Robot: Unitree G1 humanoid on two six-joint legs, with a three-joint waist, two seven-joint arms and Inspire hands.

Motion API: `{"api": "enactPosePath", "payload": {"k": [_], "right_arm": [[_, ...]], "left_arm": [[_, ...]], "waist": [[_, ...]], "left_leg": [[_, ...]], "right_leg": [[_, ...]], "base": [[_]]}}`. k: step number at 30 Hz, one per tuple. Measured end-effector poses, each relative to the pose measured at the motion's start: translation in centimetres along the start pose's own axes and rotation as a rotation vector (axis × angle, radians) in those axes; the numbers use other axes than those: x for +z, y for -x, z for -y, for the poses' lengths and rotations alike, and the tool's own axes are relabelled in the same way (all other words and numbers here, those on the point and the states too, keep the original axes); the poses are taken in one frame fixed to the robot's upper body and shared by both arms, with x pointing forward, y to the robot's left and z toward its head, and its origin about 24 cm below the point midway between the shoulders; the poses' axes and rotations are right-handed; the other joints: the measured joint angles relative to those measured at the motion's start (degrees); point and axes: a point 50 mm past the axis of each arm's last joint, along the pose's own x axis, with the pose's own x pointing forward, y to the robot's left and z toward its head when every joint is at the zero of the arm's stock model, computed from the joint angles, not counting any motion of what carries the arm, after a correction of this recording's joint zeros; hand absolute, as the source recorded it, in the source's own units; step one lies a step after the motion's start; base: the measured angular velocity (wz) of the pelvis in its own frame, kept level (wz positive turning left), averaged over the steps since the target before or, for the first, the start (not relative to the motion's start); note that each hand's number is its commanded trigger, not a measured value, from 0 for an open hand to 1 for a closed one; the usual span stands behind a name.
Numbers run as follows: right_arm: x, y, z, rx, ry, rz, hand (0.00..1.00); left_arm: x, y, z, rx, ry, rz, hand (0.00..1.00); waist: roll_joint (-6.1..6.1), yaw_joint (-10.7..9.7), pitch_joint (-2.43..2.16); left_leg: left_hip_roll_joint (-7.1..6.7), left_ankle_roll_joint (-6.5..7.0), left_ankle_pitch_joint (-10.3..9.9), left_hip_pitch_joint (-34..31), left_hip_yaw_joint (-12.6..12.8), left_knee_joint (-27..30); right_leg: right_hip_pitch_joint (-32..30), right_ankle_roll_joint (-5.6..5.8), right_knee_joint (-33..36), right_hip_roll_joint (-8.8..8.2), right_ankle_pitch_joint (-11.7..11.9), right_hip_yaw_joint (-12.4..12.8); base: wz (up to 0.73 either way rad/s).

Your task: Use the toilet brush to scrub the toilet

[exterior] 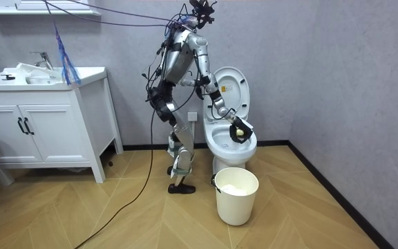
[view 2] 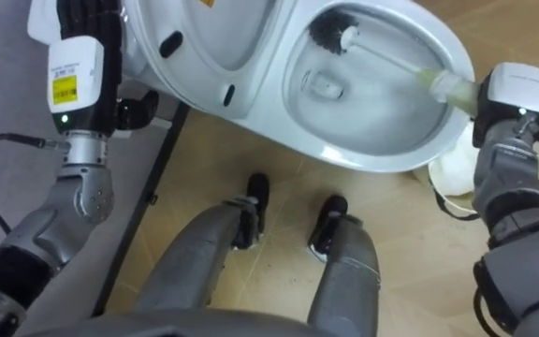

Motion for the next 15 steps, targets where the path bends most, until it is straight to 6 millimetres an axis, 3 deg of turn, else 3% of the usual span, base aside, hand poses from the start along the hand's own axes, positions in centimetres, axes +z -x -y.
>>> {"api": "enactPosePath", "payload": {"k": [4, 6, 10, 15], "right_arm": [[0.3, 0.0, 0.0, -0.009, 0.085, 0.031, 1.00], [0.7, 0.2, -0.3, -0.003, 0.183, 0.080, 1.00], [0.3, 1.4, -2.1, 0.062, 0.283, 0.100, 1.00], [0.2, 2.7, -4.2, 0.187, 0.406, 0.125, 1.00]], "left_arm": [[0.0, 0.0, 0.1, -0.020, -0.014, 0.008, 0.00], [0.0, 0.0, 0.6, -0.050, -0.025, 0.012, 0.00], [0.1, 0.4, 1.7, -0.115, -0.035, 0.000, 0.00], [-0.1, 0.8, 1.9, -0.135, -0.034, -0.010, 0.00]], "waist": [[0.66, 0.5, -0.22], [1.56, 1.2, -0.31], [3.90, 1.6, -1.20], [5.51, 2.3, -1.78]], "left_leg": [[-0.14, 0.00, 0.0, -0.1, -0.3, 0.2], [-0.13, -0.01, 0.0, 0.3, -0.6, 0.9], [0.19, 0.03, -0.1, 2.1, -0.9, 0.5], [1.08, -0.07, -0.5, 2.8, -0.8, -1.0]], "right_leg": [[0.2, 0.01, 0.0, -0.04, 0.1, -0.3], [1.1, 0.03, -0.3, 0.15, 0.1, -0.4], [4.2, 0.13, -2.4, 0.78, 0.2, -1.8], [4.9, -0.17, -4.2, 1.91, 1.0, -2.1]], "base": [[0.03], [0.00], [0.05], [-0.04]]}}
